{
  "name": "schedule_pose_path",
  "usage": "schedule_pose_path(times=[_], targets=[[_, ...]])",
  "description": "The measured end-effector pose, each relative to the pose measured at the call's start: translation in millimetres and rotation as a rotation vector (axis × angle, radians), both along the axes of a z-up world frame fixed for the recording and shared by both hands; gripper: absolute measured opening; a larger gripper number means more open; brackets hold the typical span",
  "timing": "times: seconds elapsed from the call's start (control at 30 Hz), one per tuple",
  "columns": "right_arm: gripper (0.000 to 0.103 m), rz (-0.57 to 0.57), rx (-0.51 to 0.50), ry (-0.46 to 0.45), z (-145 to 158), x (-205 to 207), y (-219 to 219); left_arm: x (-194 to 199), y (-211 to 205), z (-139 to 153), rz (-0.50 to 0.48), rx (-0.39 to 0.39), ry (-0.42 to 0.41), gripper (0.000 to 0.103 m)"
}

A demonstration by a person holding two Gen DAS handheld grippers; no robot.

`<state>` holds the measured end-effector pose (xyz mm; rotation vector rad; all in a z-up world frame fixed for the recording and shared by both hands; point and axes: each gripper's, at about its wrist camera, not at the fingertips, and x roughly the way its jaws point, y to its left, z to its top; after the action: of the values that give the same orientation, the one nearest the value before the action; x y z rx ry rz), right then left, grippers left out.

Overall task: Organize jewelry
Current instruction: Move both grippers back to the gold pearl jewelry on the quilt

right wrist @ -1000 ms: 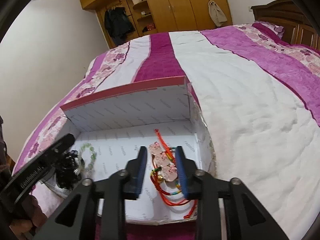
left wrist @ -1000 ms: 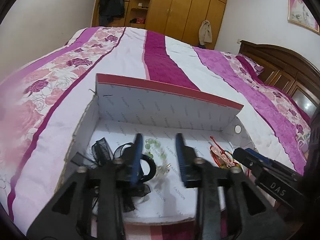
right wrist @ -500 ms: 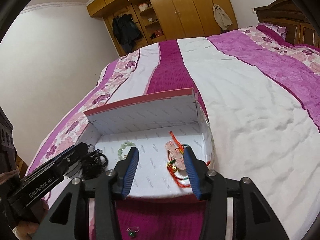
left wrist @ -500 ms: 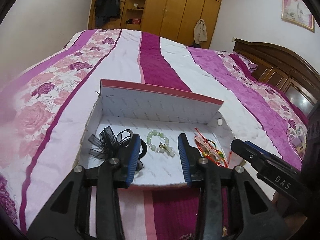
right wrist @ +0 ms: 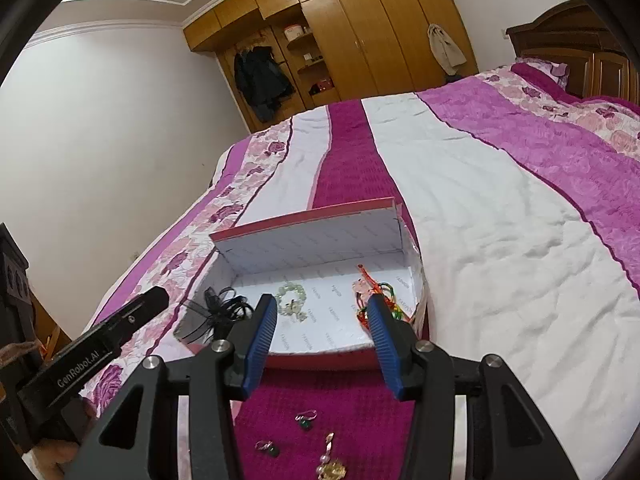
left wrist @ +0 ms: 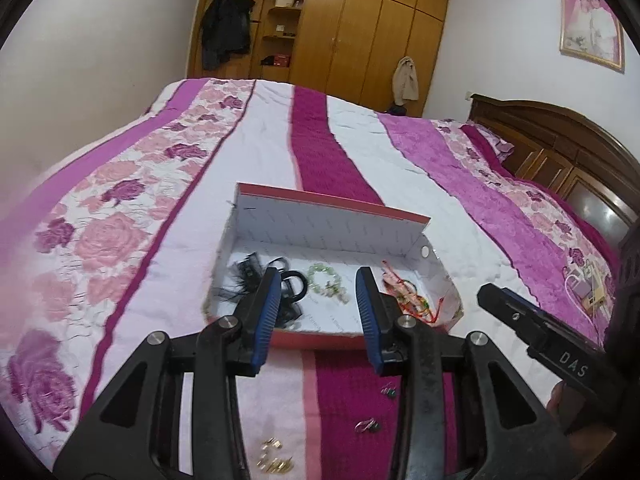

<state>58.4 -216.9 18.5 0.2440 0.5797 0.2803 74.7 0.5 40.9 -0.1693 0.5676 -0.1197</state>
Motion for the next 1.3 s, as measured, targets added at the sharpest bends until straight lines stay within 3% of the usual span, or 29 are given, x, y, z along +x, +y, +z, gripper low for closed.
schedule_pose_path(times=[0.3,0.5,0.97,1.3], targets=[[0.051,0.031,-0.023,-0.006,5.1,-32.0,8.7,-31.4,16.0,-3.2,-0.01,-0.029,0.022,0.03],[0.051,0.052,-0.029,0.029,2.4,-50.4,3.7,-45.8,18.8,-15.0,-0.054,-0.014,0.084,0.03],[0.051,0.036,-0.09,0.136,-34.7,-78.9,-2.9,-57.0,10.3,-63.1,-0.133,0.061,0.253,0.031],[0.051,0.076,-0.121,0.208,-61.2,-79.0,6.8,-52.8,20.5,-89.9,-0.102,0.04,0.339,0.031]])
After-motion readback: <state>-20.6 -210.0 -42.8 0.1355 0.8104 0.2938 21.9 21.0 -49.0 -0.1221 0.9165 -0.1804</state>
